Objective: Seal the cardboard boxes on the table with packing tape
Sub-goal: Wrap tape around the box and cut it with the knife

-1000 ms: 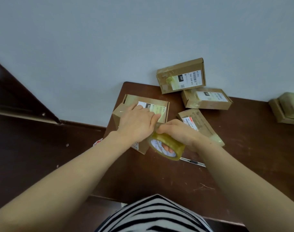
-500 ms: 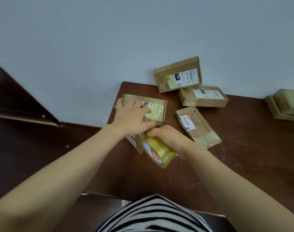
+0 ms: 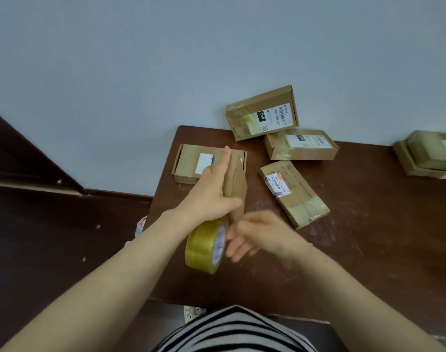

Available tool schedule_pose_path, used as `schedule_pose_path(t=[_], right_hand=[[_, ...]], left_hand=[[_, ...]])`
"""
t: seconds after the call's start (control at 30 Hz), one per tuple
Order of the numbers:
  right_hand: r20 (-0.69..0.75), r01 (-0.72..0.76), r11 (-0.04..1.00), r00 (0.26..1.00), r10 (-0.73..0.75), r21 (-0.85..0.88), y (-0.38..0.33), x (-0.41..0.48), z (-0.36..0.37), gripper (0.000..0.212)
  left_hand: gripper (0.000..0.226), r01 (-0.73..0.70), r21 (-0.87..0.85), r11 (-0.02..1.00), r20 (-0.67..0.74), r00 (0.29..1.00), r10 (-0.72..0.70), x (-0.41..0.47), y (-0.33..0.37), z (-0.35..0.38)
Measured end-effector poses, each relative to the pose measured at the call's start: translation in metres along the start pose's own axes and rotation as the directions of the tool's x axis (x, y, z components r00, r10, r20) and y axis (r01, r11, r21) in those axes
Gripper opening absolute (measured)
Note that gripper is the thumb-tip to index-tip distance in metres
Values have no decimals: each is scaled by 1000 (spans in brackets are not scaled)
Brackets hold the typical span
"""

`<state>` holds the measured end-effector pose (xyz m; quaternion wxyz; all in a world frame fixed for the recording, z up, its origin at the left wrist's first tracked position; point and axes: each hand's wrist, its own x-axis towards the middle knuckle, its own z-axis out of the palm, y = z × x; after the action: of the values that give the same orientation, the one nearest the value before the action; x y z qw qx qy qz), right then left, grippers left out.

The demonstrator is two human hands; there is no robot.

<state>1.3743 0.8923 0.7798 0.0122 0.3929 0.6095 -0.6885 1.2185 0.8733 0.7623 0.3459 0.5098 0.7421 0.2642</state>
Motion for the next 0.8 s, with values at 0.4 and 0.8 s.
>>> schedule_pose_path(t=[0.4,0.8], right_hand=[[-519,296,895,735,-436,-332,-2,61,-71,34],[-532,183,793,652,-541,-581,0,82,-66,27]], left_hand=[[136,-46,296,954,97,995,18,7,38,19],[60,213,545,811,-99,977,-190,-17,18,0]])
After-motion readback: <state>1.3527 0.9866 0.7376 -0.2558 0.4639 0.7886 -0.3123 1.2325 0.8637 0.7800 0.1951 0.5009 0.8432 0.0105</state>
